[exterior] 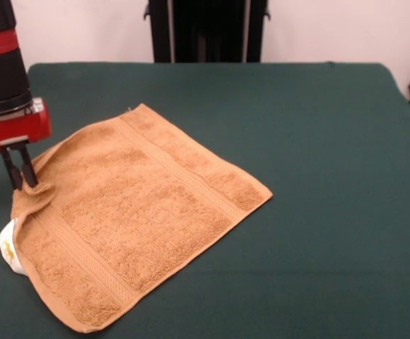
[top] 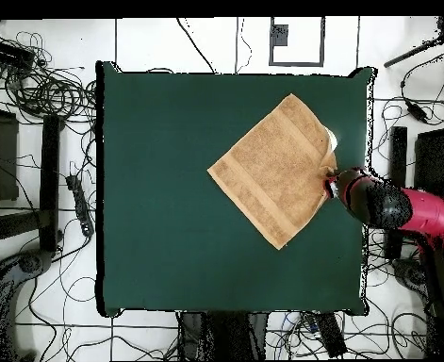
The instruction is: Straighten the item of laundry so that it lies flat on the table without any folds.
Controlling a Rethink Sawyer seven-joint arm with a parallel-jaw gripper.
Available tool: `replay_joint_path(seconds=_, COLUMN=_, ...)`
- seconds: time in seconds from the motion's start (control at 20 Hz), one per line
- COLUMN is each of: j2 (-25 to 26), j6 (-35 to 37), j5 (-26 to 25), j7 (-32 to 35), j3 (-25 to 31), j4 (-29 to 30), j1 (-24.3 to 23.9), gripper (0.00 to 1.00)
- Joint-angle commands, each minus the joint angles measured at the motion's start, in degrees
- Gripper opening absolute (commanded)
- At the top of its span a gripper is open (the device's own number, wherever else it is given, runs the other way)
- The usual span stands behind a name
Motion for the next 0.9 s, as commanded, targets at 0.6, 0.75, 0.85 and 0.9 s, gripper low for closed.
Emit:
replay_joint_path(seconds=0.6, j2=3.6, j6=5.9, j5=-1.2, j7=-20.5, j3=4.0, j4=-3.6, j1=4.8, gripper=0.0)
replay_joint_path(seconds=0.75, j2=2.8, j6=4.9, j5=-2.3, j7=-19.1, j3=3.1, j4=-3.4, j1=5.7, gripper=1.0)
replay_joint_path(seconds=0.85, j2=2.4, j6=5.8, j5=-2.5, j7=-18.9, j3=2.5, j4=-4.0, j1=6.4, gripper=1.0)
replay_joint_path(seconds=0.9, j2=2.2, j6=6.2, j5=-2.6, j7=-18.8, j3=2.2, j4=-4.2, j1=6.8, gripper=1.0)
